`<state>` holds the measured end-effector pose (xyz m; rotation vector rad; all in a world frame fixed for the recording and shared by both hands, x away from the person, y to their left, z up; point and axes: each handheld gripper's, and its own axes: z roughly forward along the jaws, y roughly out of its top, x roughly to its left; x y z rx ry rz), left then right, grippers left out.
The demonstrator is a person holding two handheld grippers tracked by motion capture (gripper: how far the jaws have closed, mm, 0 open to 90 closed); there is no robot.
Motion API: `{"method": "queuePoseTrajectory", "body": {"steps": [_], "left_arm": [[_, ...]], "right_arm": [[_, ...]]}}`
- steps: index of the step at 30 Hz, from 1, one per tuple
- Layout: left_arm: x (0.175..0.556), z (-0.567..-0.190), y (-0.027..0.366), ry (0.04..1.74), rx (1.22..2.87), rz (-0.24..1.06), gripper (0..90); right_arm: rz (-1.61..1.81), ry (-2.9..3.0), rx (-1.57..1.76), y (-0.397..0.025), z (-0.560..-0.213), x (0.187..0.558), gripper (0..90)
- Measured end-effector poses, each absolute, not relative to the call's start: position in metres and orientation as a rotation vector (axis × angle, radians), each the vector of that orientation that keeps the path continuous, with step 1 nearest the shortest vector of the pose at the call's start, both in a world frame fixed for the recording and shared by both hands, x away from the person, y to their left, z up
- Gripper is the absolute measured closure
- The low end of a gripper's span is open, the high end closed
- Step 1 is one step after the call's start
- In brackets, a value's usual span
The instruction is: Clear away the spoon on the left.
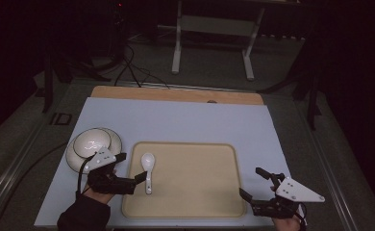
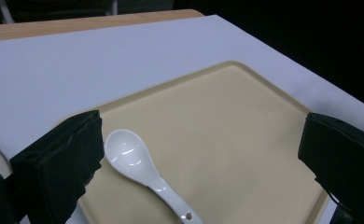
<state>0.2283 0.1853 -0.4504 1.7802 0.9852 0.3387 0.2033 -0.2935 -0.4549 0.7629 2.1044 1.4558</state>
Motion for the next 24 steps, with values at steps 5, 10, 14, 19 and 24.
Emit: {"method": "queuePoseTrajectory", "body": {"steps": [5,10,14,19,24], "left_arm": [[0.227,-0.451,0.199,0.998,1.769,0.342,0.8],[0.222,-0.451,0.210,1.012,1.768,0.359,0.8],[0.218,-0.455,0.218,1.029,1.756,0.355,0.8],[0.215,-0.458,0.228,1.041,1.744,0.360,0.8],[0.214,-0.463,0.233,1.014,1.735,0.340,0.8]], "right_arm": [[1.452,2.110,0.757,-0.293,-0.455,0.204,14.2],[1.451,2.111,0.759,-0.293,-0.455,0.204,14.3],[1.450,2.113,0.759,-0.292,-0.455,0.204,14.2],[1.447,2.122,0.758,-0.291,-0.456,0.204,14.2],[1.448,2.123,0.761,-0.292,-0.456,0.204,14.2]]}}
